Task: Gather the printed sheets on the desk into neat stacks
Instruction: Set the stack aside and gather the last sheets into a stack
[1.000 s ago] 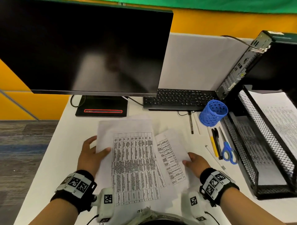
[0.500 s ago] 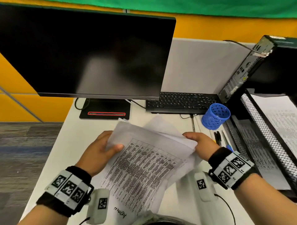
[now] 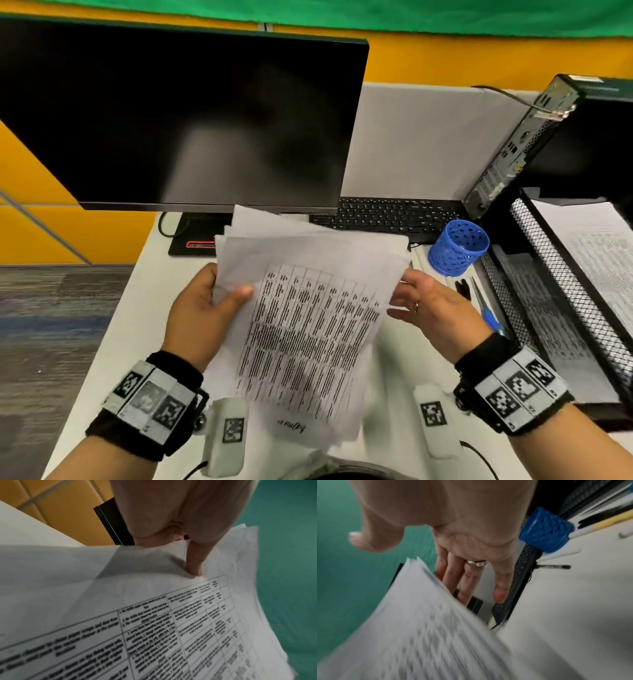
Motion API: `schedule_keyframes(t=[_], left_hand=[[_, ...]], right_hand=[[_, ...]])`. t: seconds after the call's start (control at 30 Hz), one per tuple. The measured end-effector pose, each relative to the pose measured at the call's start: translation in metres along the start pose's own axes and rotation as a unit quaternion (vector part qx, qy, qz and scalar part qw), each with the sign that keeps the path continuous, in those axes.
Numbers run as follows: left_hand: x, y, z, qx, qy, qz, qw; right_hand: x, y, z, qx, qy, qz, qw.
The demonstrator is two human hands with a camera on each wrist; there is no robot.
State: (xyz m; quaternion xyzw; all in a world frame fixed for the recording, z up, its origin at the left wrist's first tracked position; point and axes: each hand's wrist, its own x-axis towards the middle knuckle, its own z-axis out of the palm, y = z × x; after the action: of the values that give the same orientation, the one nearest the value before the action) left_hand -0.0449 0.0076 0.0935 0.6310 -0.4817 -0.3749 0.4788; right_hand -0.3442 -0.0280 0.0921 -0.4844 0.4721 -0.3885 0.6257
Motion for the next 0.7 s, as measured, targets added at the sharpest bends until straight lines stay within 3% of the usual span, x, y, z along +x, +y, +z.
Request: schedule_keyframes(t=[0.1, 0.2, 0.37, 0.57, 0.7], left_hand=[[0.001, 0.014, 0.007, -0.052, 0.021, 0.024, 0.998], [-0.001, 0.03, 0.018, -0.099, 0.04, 0.069, 0.992], [-0.011, 0.043, 0.023, -0.138, 0.045, 0.176, 0.974], [-0.019, 0.022, 0.028, -0.104, -0.005, 0.099, 0.99], [-0.017, 0.028, 0.031, -0.078, 0.021, 0.091, 0.993]], right_hand=[[-0.002, -0.005, 0.021, -0.068, 0.0, -0.029, 0.997], [-0.002, -0.019, 0.038, -0.165, 0.059, -0.086, 0.981], [-0.008, -0.035, 0.047, -0.151, 0.127, -0.23, 0.953], [-0.007, -0.014, 0.051, -0.119, 0.126, -0.177, 0.969], [-0.006, -0.032, 0.053, -0.098, 0.144, -0.218, 0.96]])
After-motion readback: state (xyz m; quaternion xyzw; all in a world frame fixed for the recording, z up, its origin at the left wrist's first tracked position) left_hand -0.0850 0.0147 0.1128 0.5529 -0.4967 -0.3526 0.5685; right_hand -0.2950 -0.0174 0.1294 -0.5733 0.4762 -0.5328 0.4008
